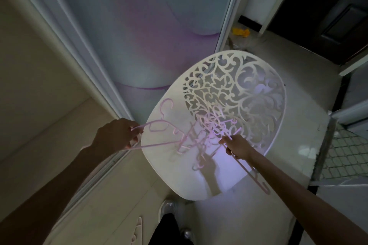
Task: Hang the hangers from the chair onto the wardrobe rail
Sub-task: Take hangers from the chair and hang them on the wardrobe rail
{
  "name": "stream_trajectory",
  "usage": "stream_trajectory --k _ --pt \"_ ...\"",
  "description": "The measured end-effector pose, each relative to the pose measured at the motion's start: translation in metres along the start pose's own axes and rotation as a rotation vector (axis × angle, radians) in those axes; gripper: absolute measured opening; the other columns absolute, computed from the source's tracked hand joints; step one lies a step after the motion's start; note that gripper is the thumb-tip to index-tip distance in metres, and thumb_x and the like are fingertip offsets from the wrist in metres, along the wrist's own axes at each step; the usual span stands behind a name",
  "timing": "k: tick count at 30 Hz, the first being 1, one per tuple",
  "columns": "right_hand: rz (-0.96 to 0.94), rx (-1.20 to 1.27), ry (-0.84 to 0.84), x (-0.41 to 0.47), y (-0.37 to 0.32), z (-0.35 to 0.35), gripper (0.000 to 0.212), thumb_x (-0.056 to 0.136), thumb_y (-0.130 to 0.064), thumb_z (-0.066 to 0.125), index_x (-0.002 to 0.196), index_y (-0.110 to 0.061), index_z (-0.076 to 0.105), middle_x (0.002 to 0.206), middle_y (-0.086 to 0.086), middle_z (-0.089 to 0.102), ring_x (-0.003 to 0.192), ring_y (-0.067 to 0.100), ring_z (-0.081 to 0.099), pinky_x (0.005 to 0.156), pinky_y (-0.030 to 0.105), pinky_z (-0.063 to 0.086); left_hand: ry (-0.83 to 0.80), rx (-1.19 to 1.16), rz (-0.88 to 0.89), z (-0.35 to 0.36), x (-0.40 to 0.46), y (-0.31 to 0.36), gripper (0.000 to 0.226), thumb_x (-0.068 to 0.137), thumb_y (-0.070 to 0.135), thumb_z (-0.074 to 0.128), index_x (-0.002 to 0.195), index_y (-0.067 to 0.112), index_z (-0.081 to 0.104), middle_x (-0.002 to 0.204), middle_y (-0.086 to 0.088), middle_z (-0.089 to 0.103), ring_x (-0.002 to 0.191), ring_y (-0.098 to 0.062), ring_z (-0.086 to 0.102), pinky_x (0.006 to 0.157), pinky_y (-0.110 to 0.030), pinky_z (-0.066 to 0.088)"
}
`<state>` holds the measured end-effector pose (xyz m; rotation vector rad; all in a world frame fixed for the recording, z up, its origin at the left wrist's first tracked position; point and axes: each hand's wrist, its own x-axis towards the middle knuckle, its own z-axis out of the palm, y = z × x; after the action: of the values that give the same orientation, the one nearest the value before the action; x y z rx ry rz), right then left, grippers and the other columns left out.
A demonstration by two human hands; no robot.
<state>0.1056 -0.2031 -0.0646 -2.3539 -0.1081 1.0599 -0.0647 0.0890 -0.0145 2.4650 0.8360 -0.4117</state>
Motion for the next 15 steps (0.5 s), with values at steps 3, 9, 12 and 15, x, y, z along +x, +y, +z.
stream_trajectory --k 3,9,12,15 --pt "-0.019 0.035 0.004 -0.021 0.005 -0.002 0.034 0.097 -0.024 0.040 0.104 -0.003 0.066 0.047 0.002 0.049 0.038 0.012 0.039 0.031 0.013 0.028 0.053 -0.011 -0.012 -0.019 -0.029 0.004 0.027 0.090 0.049 0.051 0.080 0.034 0.071 0.066 0.019 0.071 0.044 0.010 0.060 0.065 -0.017 0.047" --pt "-0.113 0.050 0.025 -0.043 0.000 0.001 0.028 0.096 -0.029 0.046 0.095 -0.014 0.070 0.047 -0.008 0.057 0.038 0.005 0.044 0.044 0.015 0.032 0.049 -0.159 -0.018 -0.028 -0.061 -0.002 0.026 0.093 0.038 0.051 0.073 0.033 0.068 0.055 0.023 0.066 0.042 0.003 0.061 0.059 -0.018 0.046" --pt "-0.223 -0.003 0.125 -0.041 -0.001 0.019 0.022 0.090 -0.030 0.056 0.091 -0.013 0.070 0.077 -0.001 0.066 0.066 0.005 0.059 0.059 0.022 0.036 0.022 -0.229 -0.033 -0.014 -0.067 -0.006 0.028 0.094 0.035 0.050 0.070 0.034 0.064 0.049 0.026 0.063 0.037 0.006 0.056 0.058 -0.018 0.044" --pt "-0.282 0.048 0.248 -0.026 0.002 0.050 0.012 0.082 -0.025 0.068 0.093 -0.021 0.070 0.090 -0.003 0.068 0.086 0.011 0.061 0.065 0.020 0.038 -0.013 -0.280 -0.058 0.004 -0.054 -0.019 0.025 0.094 0.034 0.051 0.075 0.033 0.068 0.047 0.022 0.063 0.035 0.006 0.054 0.058 -0.018 0.043"
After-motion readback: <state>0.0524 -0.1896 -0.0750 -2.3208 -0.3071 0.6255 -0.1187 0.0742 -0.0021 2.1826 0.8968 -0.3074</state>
